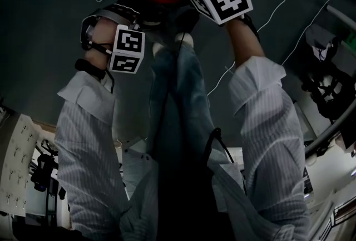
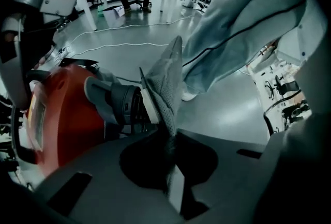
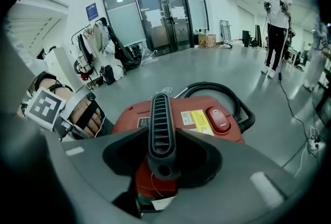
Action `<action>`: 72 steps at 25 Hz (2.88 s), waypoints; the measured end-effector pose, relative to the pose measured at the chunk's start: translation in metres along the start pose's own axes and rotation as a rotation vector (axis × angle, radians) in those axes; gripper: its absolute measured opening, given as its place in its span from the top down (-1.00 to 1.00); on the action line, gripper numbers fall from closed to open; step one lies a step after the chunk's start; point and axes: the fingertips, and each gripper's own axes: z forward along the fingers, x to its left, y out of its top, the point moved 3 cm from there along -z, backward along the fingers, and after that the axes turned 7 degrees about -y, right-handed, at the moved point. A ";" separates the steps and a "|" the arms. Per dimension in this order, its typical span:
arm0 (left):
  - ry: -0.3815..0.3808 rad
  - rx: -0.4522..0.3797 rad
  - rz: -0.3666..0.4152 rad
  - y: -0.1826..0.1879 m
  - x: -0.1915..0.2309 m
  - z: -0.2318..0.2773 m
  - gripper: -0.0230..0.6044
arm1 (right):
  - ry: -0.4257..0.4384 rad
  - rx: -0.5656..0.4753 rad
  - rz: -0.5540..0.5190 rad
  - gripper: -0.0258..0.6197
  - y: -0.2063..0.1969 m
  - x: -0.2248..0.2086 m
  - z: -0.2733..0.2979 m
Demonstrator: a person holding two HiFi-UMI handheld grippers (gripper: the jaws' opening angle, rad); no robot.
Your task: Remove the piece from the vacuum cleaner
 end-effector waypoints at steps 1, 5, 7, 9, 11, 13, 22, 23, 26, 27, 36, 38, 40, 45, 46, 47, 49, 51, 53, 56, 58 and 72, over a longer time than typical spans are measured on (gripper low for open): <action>-0.020 -0.002 0.008 0.000 0.000 0.000 0.85 | -0.001 0.000 0.001 0.44 0.000 0.000 0.001; -0.055 -0.045 -0.043 0.002 -0.010 0.002 0.85 | 0.009 0.000 0.011 0.43 0.000 0.000 0.002; -0.061 -0.074 -0.091 0.002 -0.013 0.003 0.86 | 0.016 0.000 0.012 0.43 -0.001 0.001 0.003; -0.060 -0.086 -0.130 0.002 -0.014 0.003 0.86 | 0.017 0.002 0.017 0.43 -0.002 0.001 0.004; -0.062 -0.099 -0.169 0.004 -0.017 0.003 0.86 | 0.014 0.009 0.021 0.42 -0.003 0.001 0.005; -0.140 -0.131 -0.143 0.015 -0.033 0.005 0.86 | 0.015 0.011 0.024 0.41 -0.003 0.001 0.007; -0.288 -0.220 -0.319 0.046 -0.169 0.067 0.88 | 0.020 -0.026 -0.010 0.43 -0.002 0.001 0.011; -0.280 -0.235 -0.351 0.047 -0.170 0.063 0.88 | 0.018 -0.034 -0.006 0.43 -0.001 0.002 0.010; -0.237 -0.217 -0.371 0.041 -0.167 0.044 0.88 | 0.007 -0.059 0.012 0.43 0.002 0.004 0.002; -0.216 -0.204 -0.373 0.037 -0.163 0.035 0.88 | -0.002 -0.076 0.028 0.43 0.004 0.004 -0.003; -0.093 -0.187 -0.405 0.030 -0.144 -0.087 0.88 | -0.112 -0.194 0.091 0.80 0.041 0.040 -0.094; -0.059 -0.221 -0.452 0.037 -0.140 -0.126 0.88 | -0.104 -0.223 0.079 0.92 0.059 0.061 -0.129; -0.014 -0.264 -0.510 0.046 -0.131 -0.170 0.88 | -0.086 -0.261 0.072 0.92 0.079 0.081 -0.169; 0.130 -0.356 -0.640 0.078 -0.116 -0.287 0.88 | -0.099 -0.368 0.061 0.92 0.125 0.111 -0.289; 0.166 -0.373 -0.663 0.082 -0.113 -0.311 0.88 | -0.115 -0.399 0.061 0.92 0.135 0.111 -0.316; 0.209 -0.388 -0.688 0.085 -0.109 -0.334 0.88 | -0.135 -0.438 0.062 0.92 0.146 0.109 -0.343; 0.308 -0.420 -0.754 0.090 -0.106 -0.381 0.88 | -0.186 -0.528 0.059 0.92 0.168 0.108 -0.397; 0.402 -0.464 -0.839 0.098 -0.112 -0.423 0.88 | -0.238 -0.603 0.067 0.92 0.180 0.114 -0.448; 0.487 -0.522 -0.931 0.107 -0.123 -0.459 0.88 | -0.273 -0.651 0.083 0.92 0.183 0.124 -0.489; 0.590 -0.629 -1.031 0.122 -0.137 -0.501 0.88 | -0.281 -0.698 0.100 0.92 0.182 0.144 -0.526; 0.631 -0.666 -1.047 0.131 -0.147 -0.520 0.88 | -0.269 -0.717 0.107 0.92 0.180 0.156 -0.541; 0.676 -0.630 -1.005 0.136 -0.153 -0.548 0.88 | -0.257 -0.741 0.098 0.92 0.184 0.163 -0.566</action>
